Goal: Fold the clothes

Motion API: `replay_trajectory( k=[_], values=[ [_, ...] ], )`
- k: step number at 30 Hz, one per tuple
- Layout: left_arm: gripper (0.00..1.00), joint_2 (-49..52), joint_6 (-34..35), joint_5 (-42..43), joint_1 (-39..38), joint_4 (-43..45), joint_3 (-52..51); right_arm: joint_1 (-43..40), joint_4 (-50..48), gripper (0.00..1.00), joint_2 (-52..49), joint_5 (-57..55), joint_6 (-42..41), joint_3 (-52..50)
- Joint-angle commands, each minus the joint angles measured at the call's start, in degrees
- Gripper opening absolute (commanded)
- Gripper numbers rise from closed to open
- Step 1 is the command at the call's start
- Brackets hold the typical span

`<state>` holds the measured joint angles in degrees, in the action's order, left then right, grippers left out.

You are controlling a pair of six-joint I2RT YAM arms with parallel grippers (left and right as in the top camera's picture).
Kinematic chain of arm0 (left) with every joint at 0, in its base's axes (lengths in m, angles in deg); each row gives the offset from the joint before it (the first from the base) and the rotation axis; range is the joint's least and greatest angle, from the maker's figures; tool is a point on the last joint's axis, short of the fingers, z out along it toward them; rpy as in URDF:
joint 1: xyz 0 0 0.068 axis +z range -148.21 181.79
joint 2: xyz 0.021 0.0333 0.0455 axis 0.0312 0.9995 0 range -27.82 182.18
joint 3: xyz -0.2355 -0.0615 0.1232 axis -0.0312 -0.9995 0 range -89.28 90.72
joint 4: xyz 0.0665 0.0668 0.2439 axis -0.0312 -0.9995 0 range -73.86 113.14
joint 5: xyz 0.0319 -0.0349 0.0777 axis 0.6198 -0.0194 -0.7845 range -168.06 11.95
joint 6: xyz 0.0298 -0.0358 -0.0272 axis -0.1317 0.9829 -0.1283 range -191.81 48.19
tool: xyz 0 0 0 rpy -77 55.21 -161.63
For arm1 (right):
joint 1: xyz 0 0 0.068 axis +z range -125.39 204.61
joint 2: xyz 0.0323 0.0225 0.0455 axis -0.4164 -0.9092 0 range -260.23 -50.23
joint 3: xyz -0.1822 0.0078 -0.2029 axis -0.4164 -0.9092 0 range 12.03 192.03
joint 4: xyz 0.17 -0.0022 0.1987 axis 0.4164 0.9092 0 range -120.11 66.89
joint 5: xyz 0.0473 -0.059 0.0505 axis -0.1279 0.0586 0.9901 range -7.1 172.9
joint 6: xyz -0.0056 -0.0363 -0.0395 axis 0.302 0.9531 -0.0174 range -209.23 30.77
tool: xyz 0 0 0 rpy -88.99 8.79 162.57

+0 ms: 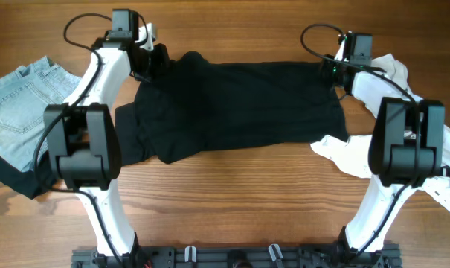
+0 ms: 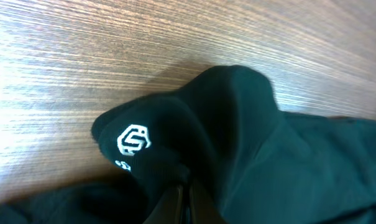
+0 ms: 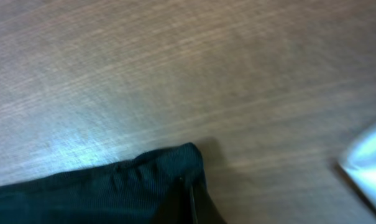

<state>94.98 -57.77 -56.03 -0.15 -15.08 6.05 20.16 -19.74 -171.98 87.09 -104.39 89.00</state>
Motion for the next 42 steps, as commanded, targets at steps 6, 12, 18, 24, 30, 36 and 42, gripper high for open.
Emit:
replay_trajectory(
  k=[6,12,18,24,30,36,42],
  values=[
    [0.04,-14.7,0.1,2.2,0.5,-15.6,-0.1,-1.2,17.9,0.04,18.2,-1.6,3.3,0.4],
    [0.04,-15.2,0.1,-3.9,0.5,-30.8,-0.1,-1.2,32.9,0.04,19.7,-6.8,6.2,-0.4],
    [0.04,-15.2,0.1,-8.3,0.5,-37.8,-1.4,-1.2,37.2,0.05,19.2,-15.0,6.2,-0.7],
    [0.36,-15.2,0.1,-8.7,0.5,-38.4,-9.0,-1.2,39.0,0.32,19.1,-15.0,8.9,-0.7],
    [0.39,-15.2,0.1,-8.6,0.5,-36.9,-12.7,-3.5,41.5,0.49,19.1,-9.4,11.1,-0.7],
    [0.40,-15.2,0.1,-8.6,0.5,-30.8,-12.7,-10.8,41.4,0.51,17.0,7.8,20.0,-0.7],
    [0.42,-15.2,0.1,-8.6,0.5,-30.3,-12.7,-11.8,41.3,0.61,9.6,13.9,25.7,-0.7]
  ],
)
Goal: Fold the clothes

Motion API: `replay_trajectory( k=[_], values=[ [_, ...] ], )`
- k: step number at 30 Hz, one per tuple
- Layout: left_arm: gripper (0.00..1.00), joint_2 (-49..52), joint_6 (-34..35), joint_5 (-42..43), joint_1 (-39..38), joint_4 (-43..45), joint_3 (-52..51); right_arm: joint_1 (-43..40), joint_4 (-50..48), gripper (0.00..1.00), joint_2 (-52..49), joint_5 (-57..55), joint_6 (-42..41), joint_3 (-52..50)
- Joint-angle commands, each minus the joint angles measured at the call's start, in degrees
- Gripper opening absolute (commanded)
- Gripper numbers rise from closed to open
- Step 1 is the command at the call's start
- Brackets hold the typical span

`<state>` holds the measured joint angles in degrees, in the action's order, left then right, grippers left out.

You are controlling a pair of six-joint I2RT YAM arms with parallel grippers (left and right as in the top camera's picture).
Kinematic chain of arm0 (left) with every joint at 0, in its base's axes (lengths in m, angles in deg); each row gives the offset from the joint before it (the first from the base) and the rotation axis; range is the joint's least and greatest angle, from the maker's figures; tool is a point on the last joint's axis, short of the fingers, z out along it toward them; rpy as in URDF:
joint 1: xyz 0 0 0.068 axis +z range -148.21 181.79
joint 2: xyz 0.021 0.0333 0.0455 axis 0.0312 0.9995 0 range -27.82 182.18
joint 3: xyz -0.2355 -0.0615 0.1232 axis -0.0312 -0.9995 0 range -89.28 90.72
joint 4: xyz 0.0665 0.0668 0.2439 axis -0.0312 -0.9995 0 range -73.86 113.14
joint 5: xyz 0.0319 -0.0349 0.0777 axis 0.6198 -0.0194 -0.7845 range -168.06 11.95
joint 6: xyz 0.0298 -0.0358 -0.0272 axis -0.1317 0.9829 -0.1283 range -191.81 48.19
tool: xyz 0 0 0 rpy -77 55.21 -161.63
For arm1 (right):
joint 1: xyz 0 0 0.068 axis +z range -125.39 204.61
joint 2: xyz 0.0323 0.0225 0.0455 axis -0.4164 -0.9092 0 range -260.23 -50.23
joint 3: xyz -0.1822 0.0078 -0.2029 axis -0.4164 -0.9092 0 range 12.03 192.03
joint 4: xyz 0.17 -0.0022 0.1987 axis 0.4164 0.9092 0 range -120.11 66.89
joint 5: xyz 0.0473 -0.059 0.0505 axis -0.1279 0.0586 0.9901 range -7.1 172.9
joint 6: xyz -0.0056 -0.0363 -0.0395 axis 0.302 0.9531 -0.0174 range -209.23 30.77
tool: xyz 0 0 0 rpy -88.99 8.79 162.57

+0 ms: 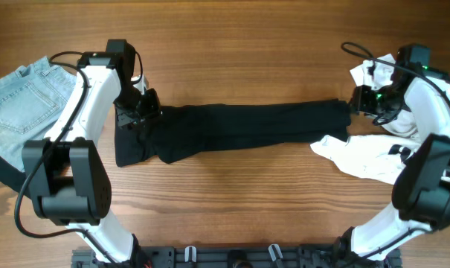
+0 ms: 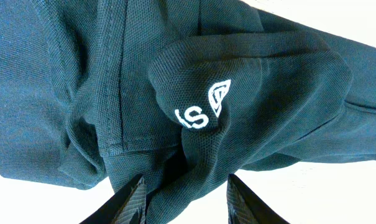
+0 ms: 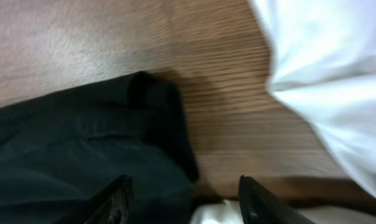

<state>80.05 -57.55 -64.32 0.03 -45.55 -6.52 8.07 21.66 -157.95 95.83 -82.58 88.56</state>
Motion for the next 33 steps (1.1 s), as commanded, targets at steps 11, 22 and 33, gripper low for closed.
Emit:
replay_trajectory(
  k=[11,22,33],
  values=[
    [0.47,-0.3,-0.1,-0.4,0.3,0.4,-0.2,0.6,0.8,0.04,-12.9,11.5,3.9,0.9],
    [0.57,-0.3,-0.1,-0.3,0.3,0.7,-0.2,7.9,7.0,0.04,0.0,6.3,0.5,9.4],
    [0.59,-0.3,-0.1,-0.3,0.3,0.6,-0.2,34.1,3.7,0.09,-2.5,3.3,-9.9,8.2]
  ],
)
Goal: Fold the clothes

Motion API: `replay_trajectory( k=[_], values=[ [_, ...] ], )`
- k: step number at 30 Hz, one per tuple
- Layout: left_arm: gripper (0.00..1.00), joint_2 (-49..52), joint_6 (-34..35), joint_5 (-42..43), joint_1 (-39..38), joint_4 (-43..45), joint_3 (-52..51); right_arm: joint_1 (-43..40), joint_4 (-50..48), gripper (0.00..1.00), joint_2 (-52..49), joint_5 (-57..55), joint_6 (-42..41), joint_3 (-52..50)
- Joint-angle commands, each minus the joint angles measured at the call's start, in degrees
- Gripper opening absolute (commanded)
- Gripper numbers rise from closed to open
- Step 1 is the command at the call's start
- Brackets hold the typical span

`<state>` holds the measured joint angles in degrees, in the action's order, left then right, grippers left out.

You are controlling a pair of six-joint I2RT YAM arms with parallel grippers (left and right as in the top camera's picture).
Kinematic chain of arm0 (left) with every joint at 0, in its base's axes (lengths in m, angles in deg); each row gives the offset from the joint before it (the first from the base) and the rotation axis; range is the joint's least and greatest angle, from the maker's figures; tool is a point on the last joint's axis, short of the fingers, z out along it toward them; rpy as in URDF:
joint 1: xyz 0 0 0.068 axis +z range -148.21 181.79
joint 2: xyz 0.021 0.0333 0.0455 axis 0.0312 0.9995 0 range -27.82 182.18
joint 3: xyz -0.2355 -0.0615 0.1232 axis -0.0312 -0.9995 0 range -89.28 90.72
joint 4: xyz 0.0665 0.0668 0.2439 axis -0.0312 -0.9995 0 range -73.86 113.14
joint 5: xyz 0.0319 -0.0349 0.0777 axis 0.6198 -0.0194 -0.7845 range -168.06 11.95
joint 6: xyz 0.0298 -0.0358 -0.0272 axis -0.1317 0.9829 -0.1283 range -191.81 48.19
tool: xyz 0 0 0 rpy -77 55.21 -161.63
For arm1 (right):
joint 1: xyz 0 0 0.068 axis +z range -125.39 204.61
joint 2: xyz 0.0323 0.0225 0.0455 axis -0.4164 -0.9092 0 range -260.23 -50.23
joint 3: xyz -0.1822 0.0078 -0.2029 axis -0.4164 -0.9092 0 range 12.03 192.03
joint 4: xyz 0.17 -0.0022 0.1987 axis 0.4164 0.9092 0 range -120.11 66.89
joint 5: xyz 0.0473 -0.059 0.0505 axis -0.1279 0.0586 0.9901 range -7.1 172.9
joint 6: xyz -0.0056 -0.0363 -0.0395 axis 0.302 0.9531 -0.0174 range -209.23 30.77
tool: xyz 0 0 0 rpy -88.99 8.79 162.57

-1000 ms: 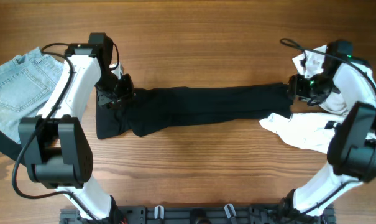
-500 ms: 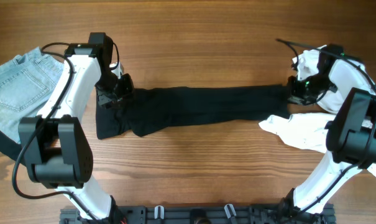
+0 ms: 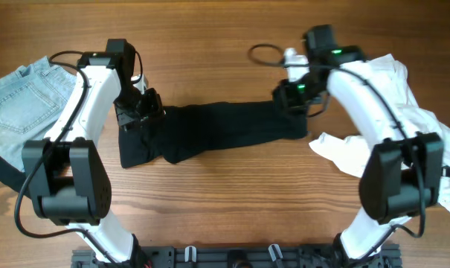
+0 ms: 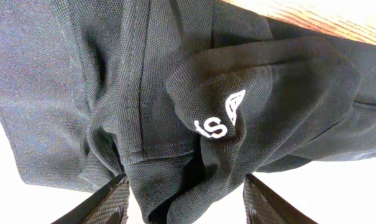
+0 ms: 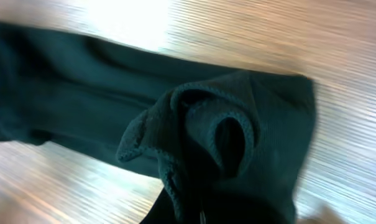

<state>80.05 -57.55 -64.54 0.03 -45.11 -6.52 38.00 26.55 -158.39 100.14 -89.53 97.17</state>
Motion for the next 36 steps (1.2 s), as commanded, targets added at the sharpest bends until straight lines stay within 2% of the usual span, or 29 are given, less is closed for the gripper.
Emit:
replay_trajectory(
  k=[1,3,4,6,8,14,16,21,26,32,36],
  values=[
    [0.59,-0.3,-0.1,-0.1,0.3,0.2,-0.2,5.8,-1.5,0.16,-2.6,-1.0,-3.7,-0.5],
    [0.60,-0.3,-0.1,-0.1,0.3,0.2,-0.2,7.8,-2.1,0.38,-3.3,-0.7,-5.9,-0.5],
    [0.60,-0.3,-0.1,-0.1,0.3,0.2,-0.2,9.3,-3.2,0.53,-3.8,-0.4,-6.3,-0.5],
    [0.61,-0.3,-0.1,-0.1,0.3,0.2,-0.2,11.3,-5.7,0.64,-4.0,1.0,-6.1,-0.5],
    [0.61,-0.3,-0.1,-0.1,0.3,0.2,-0.2,12.1,-7.1,0.68,-4.0,0.7,-6.1,-0.5],
    [0.64,-0.3,-0.1,-2.0,0.3,0.1,-0.2,11.7,-5.2,0.68,-4.0,-7.0,-6.3,-0.5],
    [0.65,-0.3,-0.1,-4.3,0.3,0.2,-0.2,11.8,-5.0,0.69,-4.0,-7.0,-6.8,-0.5],
    [0.79,-0.2,-0.1,-6.6,0.3,2.2,-0.3,11.8,-5.6,0.69,-6.4,-7.0,-8.5,-0.5],
    [0.84,0.6,-0.1,-6.6,0.3,5.6,-2.2,11.8,-8.6,0.69,-10.0,-6.6,-8.9,-0.5],
    [0.89,0.9,-0.1,-6.8,0.3,12.3,-9.2,11.8,-13.9,0.69,-12.4,-1.7,-8.7,-0.5],
    [0.92,0.9,-0.1,-10.4,0.3,15.6,-13.1,11.8,-13.9,0.70,-12.4,-1.7,-8.7,-0.5]
  ],
)
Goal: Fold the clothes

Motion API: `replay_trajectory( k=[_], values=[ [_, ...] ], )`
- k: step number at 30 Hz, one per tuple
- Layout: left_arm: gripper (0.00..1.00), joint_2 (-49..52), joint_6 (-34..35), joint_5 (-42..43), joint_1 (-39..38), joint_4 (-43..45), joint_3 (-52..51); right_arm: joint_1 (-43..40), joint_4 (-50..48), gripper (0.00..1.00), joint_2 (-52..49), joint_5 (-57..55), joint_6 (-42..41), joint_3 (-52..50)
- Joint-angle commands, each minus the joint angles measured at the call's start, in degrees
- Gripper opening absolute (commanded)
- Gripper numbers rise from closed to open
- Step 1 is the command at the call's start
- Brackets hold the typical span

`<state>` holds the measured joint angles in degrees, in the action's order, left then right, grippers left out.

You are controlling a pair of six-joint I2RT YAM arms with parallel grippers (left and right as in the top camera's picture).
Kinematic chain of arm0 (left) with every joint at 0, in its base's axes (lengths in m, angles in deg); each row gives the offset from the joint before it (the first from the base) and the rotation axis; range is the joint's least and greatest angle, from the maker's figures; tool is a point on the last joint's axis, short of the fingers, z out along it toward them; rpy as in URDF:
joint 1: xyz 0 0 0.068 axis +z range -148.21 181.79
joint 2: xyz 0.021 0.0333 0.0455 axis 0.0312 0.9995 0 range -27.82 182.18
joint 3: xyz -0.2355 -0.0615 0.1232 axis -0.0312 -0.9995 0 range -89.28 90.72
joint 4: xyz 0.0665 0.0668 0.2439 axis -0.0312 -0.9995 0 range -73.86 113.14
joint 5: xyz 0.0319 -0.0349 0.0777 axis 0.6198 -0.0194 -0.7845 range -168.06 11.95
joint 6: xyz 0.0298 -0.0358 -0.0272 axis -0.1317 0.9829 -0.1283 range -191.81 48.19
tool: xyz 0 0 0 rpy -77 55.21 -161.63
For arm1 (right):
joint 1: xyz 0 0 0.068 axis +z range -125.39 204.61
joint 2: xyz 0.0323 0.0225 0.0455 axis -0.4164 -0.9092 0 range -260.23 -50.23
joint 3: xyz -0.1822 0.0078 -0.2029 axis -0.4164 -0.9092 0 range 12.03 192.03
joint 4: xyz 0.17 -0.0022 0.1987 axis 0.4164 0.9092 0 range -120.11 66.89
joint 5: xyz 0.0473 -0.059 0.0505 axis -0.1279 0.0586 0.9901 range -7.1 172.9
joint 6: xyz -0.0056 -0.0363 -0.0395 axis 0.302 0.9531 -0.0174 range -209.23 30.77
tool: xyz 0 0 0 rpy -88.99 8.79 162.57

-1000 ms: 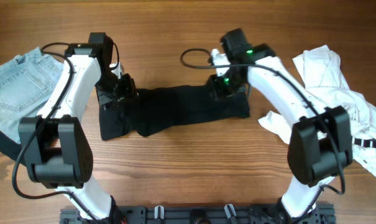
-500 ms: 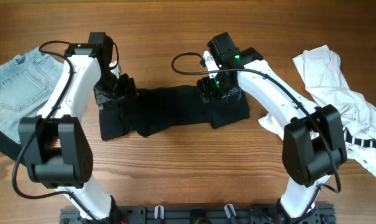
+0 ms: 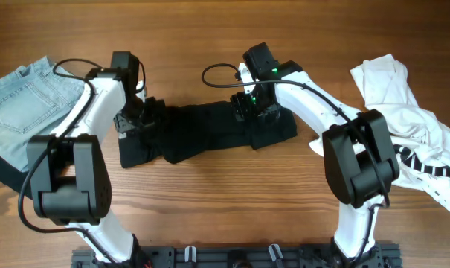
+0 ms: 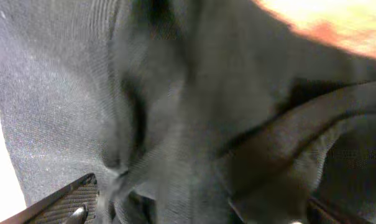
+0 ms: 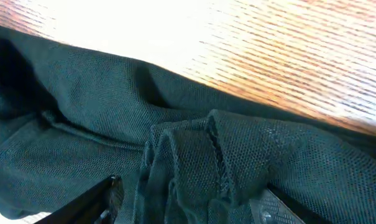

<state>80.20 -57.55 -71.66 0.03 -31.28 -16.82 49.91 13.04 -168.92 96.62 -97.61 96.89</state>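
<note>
The black shirt [image 3: 202,132] lies bunched in a short thick band across the table's middle. My left gripper [image 3: 139,119] is down on the shirt's left end, open. In the left wrist view dark fabric [image 4: 63,93] fills the space between its wide-apart fingers [image 4: 69,200], and that gripper [image 4: 197,208] grips nothing. My right gripper [image 3: 254,108] is over the shirt's right half. It [image 5: 188,199] is open too, with a ridge of folded fabric [image 5: 194,149] lying loose between the jaws.
Light blue denim shorts [image 3: 24,97] lie at the left edge, on top of a dark garment [image 3: 9,175]. A crumpled white garment [image 3: 399,104] with striped trim lies at the right. Bare wooden table [image 3: 225,216] runs along the front.
My right gripper was shut on the shirt's right end; now it is open and further left, over the shirt. The shirt is bunched shorter. The left gripper sits lower into the fabric.
Both grippers were shut on the far corners of the spread shirt. Then the shirt lay as a long narrow band and both grippers were open at its ends. Then the right gripper held the right end further left. Now that end lies released and both grippers are open.
</note>
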Motion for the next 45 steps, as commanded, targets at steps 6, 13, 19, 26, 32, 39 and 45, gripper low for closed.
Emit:
replay_trajectory(
  k=[6,13,19,26,32,39,45],
  values=[
    [0.89,0.7,-0.1,-3.3,0.3,10.3,-10.2,-0.1,0.0,0.72,-1.9,1.7,-0.6,-0.2],
    [0.96,-1.0,-2.3,-5.8,0.4,9.8,-9.3,-0.1,0.3,0.74,-1.9,1.7,-0.5,-0.2],
    [1.00,-9.8,-5.3,-3.9,0.6,9.5,-8.5,-0.1,0.4,0.77,-1.9,0.9,-0.3,-0.2],
    [1.00,-11.2,-5.3,-3.7,4.5,8.1,-10.2,-0.1,0.6,0.78,-1.9,0.9,-0.3,-0.2],
    [1.00,-5.4,-13.0,9.7,7.4,14.6,-13.2,-0.1,0.6,0.78,-1.9,0.9,-0.4,-0.2],
    [0.83,3.5,-13.0,11.0,7.2,15.6,-13.2,-0.1,1.5,0.79,-1.9,0.9,-0.3,-0.2],
    [0.21,3.2,-13.0,10.5,7.3,15.2,-12.8,-0.4,2.6,0.77,-1.8,0.3,-0.5,-0.1]
  ],
)
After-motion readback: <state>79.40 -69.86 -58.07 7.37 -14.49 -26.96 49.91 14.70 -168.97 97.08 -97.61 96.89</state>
